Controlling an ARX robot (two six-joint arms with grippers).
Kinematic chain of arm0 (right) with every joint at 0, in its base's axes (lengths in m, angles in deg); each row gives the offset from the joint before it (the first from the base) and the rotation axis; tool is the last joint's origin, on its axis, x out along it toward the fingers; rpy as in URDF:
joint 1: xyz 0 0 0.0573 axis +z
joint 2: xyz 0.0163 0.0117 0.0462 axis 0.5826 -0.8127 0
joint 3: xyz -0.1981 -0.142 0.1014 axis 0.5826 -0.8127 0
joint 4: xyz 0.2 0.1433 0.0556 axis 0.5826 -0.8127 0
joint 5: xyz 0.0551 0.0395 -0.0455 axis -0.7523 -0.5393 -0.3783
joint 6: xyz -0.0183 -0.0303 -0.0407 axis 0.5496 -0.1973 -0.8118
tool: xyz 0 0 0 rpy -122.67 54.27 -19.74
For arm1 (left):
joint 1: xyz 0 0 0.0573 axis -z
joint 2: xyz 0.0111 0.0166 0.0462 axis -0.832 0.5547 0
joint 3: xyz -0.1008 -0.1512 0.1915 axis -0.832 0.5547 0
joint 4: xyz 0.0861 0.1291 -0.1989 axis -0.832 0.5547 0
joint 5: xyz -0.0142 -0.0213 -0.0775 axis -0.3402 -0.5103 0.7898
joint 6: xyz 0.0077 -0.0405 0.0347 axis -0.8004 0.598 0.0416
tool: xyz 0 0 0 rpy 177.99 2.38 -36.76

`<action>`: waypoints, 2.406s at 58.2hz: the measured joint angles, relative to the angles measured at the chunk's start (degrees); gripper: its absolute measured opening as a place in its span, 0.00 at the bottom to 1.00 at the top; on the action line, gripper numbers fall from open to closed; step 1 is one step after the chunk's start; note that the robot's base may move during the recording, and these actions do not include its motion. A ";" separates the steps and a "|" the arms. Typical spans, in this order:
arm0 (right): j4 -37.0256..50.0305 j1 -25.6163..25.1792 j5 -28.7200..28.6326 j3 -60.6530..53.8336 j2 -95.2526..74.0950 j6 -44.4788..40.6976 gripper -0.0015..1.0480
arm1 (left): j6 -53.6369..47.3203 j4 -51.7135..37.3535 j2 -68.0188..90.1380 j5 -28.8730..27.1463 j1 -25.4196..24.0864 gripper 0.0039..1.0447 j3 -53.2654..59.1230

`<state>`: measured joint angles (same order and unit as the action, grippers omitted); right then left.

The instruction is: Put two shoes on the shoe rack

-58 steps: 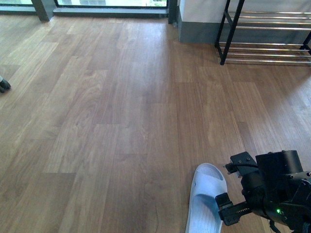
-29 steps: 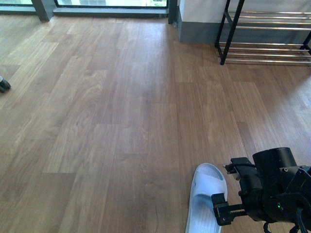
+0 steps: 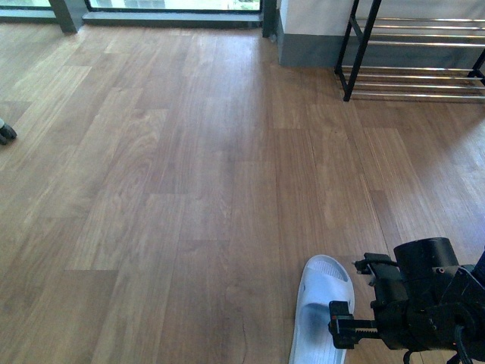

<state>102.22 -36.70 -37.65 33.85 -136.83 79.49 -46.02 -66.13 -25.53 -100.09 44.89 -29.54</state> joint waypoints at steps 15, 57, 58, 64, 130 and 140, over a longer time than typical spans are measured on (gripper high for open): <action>6.23 -0.33 -1.09 2.45 -3.96 -3.45 0.91 | 0.00 0.00 0.00 0.02 0.00 0.01 0.00; 19.12 -3.85 16.59 4.00 -7.96 -12.50 0.09 | 0.00 0.00 0.00 0.00 0.00 0.01 0.00; 19.30 -3.82 16.90 4.00 -7.96 -12.48 0.07 | 0.00 0.00 0.00 0.00 0.00 0.01 0.00; 20.52 -3.74 18.05 3.93 -8.00 -12.35 0.02 | 0.00 0.00 0.00 0.00 0.00 0.01 0.00; -23.15 -18.18 -16.66 -34.88 105.63 -29.53 0.02 | -0.02 0.00 0.00 0.00 0.00 0.01 0.00; -28.06 -23.19 -22.86 -38.73 124.48 -19.12 0.02 | -0.02 0.00 -0.02 0.02 0.00 0.01 0.00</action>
<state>74.16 -59.89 -60.51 -4.88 -12.36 60.36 -46.04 -66.13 -25.55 -100.07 44.89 -29.54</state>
